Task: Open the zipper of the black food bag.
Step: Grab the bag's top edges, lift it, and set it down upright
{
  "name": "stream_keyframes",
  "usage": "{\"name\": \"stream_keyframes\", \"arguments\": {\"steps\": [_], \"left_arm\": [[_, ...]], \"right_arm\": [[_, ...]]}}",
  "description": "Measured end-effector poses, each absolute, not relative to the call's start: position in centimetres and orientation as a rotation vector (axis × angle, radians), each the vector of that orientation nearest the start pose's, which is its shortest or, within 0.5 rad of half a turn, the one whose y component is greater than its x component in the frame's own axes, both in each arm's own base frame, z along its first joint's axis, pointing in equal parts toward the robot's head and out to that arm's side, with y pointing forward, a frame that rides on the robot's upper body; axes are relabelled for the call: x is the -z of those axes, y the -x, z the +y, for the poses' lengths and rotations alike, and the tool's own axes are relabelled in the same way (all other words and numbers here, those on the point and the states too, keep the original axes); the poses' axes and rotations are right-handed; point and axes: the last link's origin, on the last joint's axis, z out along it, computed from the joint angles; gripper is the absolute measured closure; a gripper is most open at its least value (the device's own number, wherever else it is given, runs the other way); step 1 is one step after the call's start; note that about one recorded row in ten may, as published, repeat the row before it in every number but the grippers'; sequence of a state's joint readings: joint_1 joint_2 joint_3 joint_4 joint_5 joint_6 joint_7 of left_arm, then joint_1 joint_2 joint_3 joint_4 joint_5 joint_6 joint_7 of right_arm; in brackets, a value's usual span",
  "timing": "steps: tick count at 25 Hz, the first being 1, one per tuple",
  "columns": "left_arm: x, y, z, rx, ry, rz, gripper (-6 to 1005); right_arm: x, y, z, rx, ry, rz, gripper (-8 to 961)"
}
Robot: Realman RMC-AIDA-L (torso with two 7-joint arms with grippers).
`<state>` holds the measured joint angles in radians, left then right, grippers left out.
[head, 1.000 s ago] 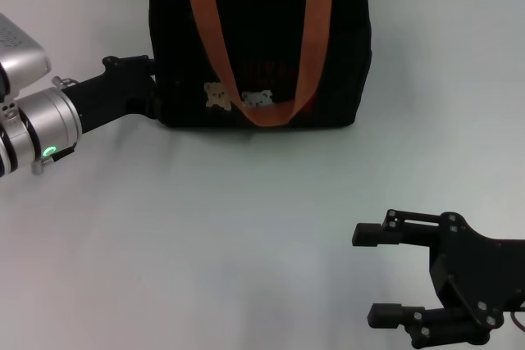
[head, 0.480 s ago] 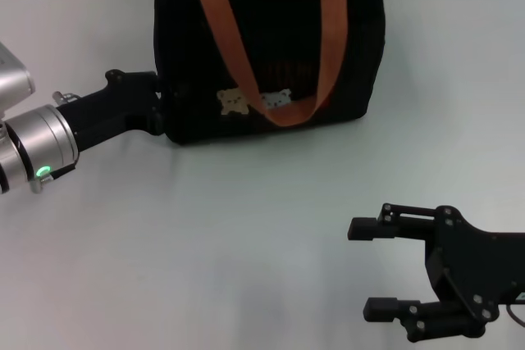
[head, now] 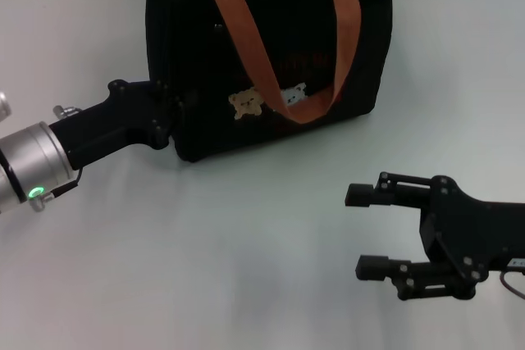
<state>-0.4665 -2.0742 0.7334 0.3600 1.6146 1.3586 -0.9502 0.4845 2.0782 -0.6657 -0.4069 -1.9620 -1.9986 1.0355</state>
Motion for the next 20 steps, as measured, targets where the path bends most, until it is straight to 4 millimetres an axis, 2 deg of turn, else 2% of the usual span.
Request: {"name": "stream_keyframes", "arguments": {"steps": [9,20], "left_arm": [[1.8,30.2,30.3,0.876,2.359,-0.507,925],[0.4,30.4,29.2,0.911,2.363,-0.438,925]], "right_arm": [[1.0,-24.5,24.9,-1.324,2.868,0.329,188],[0.3,-25.1,24.9,-1.356,2.777,0.368,187]]}}
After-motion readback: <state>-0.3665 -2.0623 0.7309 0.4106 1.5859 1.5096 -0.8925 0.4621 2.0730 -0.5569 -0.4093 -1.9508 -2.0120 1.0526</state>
